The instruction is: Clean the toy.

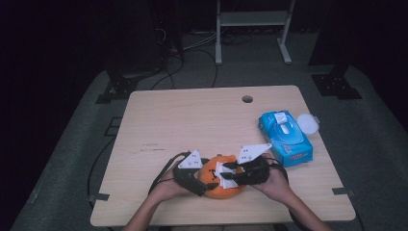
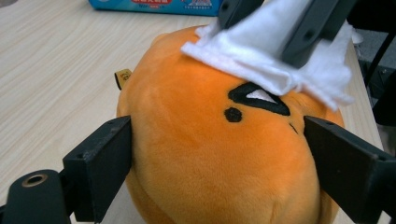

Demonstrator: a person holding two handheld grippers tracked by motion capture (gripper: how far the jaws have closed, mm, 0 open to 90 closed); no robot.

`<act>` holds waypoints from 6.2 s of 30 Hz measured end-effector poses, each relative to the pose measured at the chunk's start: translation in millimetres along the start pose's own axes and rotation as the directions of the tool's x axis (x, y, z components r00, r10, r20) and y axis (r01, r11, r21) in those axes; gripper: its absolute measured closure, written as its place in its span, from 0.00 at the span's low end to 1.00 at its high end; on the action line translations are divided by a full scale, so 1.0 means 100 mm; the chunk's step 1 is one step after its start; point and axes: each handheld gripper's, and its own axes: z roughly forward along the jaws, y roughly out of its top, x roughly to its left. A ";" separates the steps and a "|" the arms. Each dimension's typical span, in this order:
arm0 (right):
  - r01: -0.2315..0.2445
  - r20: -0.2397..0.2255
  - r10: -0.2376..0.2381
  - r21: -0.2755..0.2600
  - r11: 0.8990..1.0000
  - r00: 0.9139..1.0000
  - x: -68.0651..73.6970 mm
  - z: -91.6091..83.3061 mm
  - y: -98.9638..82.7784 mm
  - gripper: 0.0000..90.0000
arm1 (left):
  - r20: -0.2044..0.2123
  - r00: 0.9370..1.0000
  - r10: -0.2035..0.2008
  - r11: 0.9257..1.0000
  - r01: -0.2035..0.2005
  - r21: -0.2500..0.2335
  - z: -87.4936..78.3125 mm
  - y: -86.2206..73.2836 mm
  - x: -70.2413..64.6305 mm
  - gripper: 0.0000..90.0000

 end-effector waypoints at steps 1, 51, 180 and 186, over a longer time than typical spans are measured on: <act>-0.001 0.007 0.001 0.004 1.000 1.000 0.01 0.03 -0.02 0.71 | 0.007 1.000 0.002 1.000 -0.002 0.013 -0.01 0.01 0.01 0.11; -0.163 0.125 0.163 -0.009 0.987 0.979 -0.07 -0.44 -0.42 0.90 | 0.011 0.982 -0.188 0.980 0.188 -0.063 -0.15 -0.11 0.27 0.28; -0.137 0.159 0.145 -0.059 0.989 0.977 -0.07 -0.42 -0.27 0.90 | 0.059 0.992 -0.115 0.990 0.119 -0.080 0.10 0.18 -0.09 0.17; -0.099 0.108 0.104 -0.049 0.994 0.989 0.13 -0.36 -0.20 0.90 | 0.031 0.997 -0.078 0.995 0.079 -0.064 0.10 0.18 -0.13 0.24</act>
